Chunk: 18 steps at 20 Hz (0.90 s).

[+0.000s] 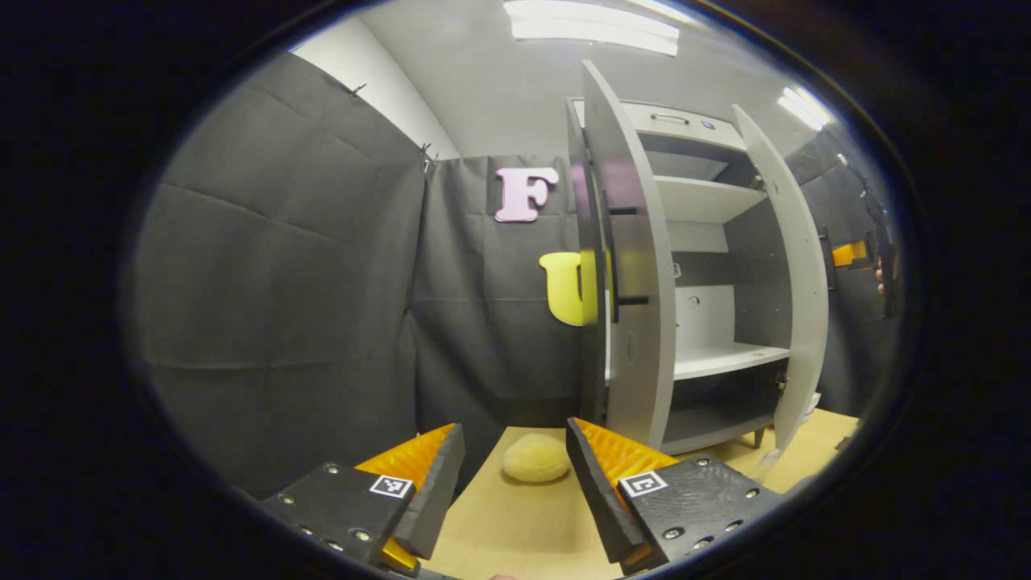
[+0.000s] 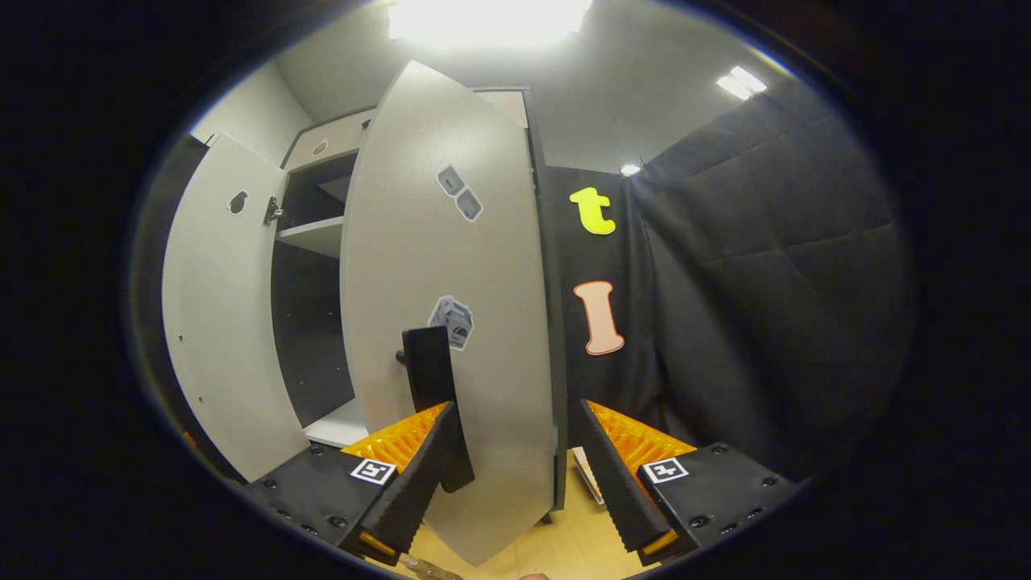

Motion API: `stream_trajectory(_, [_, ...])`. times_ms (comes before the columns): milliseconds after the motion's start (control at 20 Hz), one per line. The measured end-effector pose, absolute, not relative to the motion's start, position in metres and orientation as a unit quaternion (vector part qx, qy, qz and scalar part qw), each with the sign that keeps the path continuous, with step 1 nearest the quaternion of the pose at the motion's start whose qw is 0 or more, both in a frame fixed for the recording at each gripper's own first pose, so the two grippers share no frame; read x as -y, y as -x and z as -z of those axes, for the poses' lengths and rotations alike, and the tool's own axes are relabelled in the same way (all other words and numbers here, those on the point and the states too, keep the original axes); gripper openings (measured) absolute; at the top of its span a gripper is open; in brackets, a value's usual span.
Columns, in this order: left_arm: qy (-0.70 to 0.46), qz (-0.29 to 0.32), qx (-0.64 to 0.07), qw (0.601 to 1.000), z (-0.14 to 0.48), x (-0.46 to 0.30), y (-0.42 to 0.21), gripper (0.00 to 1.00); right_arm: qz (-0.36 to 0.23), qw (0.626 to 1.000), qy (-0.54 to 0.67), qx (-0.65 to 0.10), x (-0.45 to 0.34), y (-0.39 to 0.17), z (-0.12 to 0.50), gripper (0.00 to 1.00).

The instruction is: Grasp the bottle in the cabinet with the left hand and place it on the coaster, then close the right door with the right hand and the left door with the left hand.

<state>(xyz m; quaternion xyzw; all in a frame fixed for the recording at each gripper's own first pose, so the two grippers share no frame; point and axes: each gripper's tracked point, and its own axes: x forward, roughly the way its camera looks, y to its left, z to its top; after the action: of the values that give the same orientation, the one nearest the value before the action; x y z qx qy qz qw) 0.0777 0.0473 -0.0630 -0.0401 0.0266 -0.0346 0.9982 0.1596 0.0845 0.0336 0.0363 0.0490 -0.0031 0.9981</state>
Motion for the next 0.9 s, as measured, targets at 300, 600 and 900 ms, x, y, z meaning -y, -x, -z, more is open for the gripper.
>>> stream_trajectory(300, [0.047, 0.008, -0.036, 0.998, 0.063, -0.050, -0.080, 0.78, -0.012, 0.998, -0.044, -0.050, -0.120, -0.182, -0.030, 0.95])
stream_trajectory(600, [0.054, 0.004, -0.052, 0.997, 0.063, -0.052, -0.080, 0.78, -0.006, 0.999, -0.022, -0.045, -0.124, -0.178, -0.030, 0.95])
stream_trajectory(900, [0.075, 0.018, -0.055, 0.996, 0.057, -0.050, -0.078, 0.79, 0.001, 0.999, -0.011, -0.048, -0.113, -0.151, -0.017, 0.95])
